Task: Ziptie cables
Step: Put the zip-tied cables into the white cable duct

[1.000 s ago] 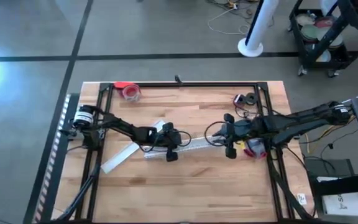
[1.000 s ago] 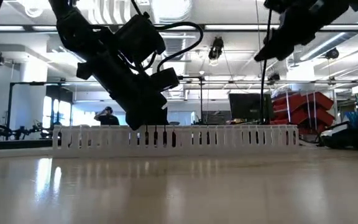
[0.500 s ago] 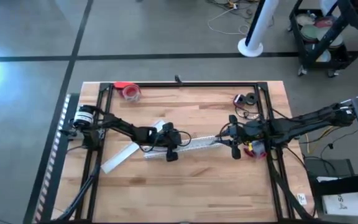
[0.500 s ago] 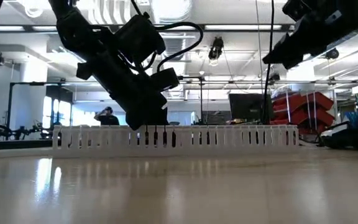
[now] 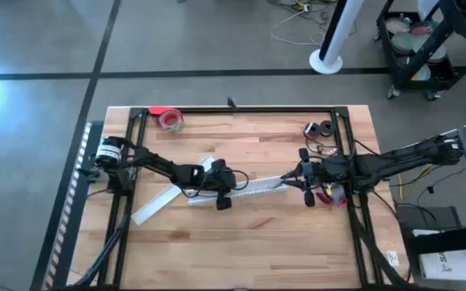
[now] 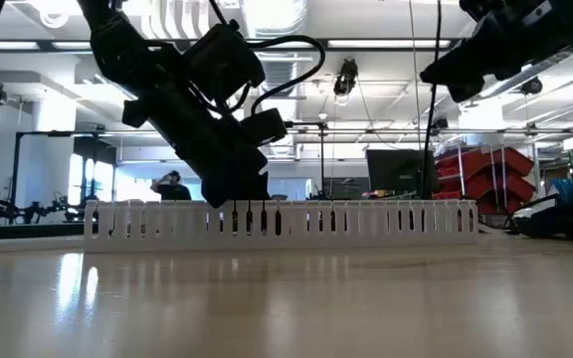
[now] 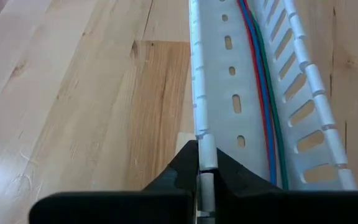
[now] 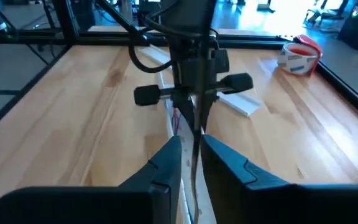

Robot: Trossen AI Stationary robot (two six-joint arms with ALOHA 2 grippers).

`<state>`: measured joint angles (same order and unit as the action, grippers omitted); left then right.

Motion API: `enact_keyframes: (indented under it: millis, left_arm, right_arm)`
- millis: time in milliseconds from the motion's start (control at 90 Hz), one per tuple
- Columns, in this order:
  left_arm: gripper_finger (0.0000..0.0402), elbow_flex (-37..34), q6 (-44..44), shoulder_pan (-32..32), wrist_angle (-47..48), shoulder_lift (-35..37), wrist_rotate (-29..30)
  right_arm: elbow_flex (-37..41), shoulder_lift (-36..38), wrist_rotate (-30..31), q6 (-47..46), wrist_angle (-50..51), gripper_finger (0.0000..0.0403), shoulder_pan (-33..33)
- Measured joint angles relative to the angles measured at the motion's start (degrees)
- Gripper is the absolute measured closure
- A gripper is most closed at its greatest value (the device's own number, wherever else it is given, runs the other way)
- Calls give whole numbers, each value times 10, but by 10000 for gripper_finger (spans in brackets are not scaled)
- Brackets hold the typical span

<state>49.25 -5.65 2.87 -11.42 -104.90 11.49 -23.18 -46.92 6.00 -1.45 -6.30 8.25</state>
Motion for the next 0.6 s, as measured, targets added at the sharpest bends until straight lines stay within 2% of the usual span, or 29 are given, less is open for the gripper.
enact_keyframes:
  millis: [356, 600]
  left_arm:
    - [401, 0, -4, 0, 0, 0, 0]
    - [401, 0, -8, 0, 0, 0, 0]
  right_arm:
    - [0, 0, -5, -24, 1, 399, 0]
    - [0, 17, -16, -22, 24, 378, 0]
